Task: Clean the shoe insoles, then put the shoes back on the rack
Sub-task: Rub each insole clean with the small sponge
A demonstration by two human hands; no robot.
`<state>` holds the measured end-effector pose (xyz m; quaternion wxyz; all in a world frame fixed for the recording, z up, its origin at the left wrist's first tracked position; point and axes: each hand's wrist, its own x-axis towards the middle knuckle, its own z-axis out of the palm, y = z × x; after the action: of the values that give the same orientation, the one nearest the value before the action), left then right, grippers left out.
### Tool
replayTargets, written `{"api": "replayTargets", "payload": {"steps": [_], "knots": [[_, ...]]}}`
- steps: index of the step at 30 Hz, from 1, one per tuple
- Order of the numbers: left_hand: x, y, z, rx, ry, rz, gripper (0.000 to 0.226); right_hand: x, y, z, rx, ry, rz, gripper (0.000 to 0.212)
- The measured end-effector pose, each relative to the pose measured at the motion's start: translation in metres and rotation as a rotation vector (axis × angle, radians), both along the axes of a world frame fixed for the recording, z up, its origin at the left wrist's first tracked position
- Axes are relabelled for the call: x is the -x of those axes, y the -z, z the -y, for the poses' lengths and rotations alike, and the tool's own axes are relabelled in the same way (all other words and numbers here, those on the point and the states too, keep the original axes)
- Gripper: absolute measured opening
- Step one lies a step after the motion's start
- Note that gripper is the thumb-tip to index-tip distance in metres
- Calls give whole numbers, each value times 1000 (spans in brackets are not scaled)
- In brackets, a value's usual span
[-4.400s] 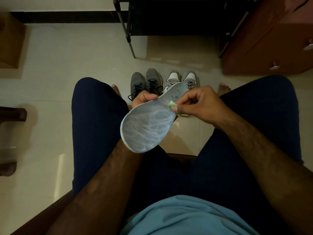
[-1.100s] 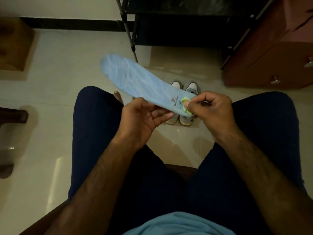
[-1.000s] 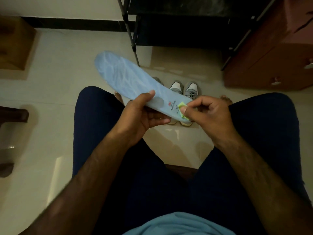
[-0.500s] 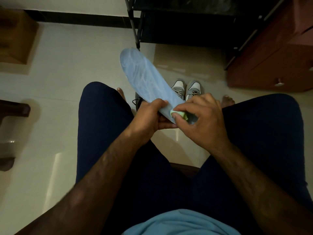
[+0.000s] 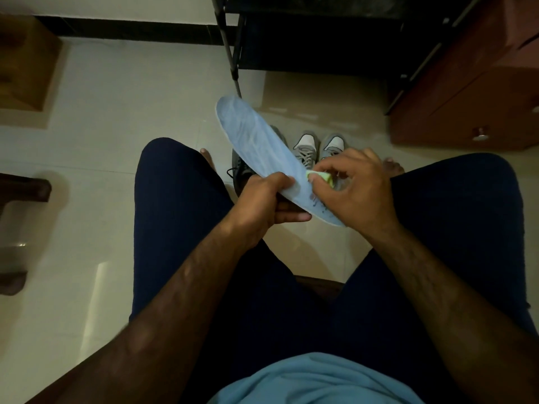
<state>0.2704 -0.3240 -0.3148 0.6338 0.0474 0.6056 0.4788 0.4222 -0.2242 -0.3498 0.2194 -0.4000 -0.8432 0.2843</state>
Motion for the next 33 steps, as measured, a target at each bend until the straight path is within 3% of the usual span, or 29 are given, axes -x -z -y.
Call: {"api": "replayTargets", "payload": {"steps": [4, 9, 14, 19, 23, 28, 33], "knots": [[3, 0, 0, 16, -39, 2, 22, 0, -4, 20, 34, -214, -28, 8], [1, 0, -1, 12, -30, 23, 21, 0, 2, 2, 44, 1, -3, 11], [4, 2, 0, 34, -48, 28, 28, 1, -1, 19, 72, -233, -37, 10], [2, 2, -1, 17, -45, 18, 20, -1, 5, -1, 52, 6, 14, 10], [3, 4, -1, 15, -32, 10, 26, 2, -1, 17, 71, -230, -30, 5], [4, 2, -4, -20, -47, -2, 12, 0, 7, -2, 97, 11, -44, 9], [5, 6, -5, -6, -43, 0, 23, -1, 3, 11, 130, -190, -75, 5]]}}
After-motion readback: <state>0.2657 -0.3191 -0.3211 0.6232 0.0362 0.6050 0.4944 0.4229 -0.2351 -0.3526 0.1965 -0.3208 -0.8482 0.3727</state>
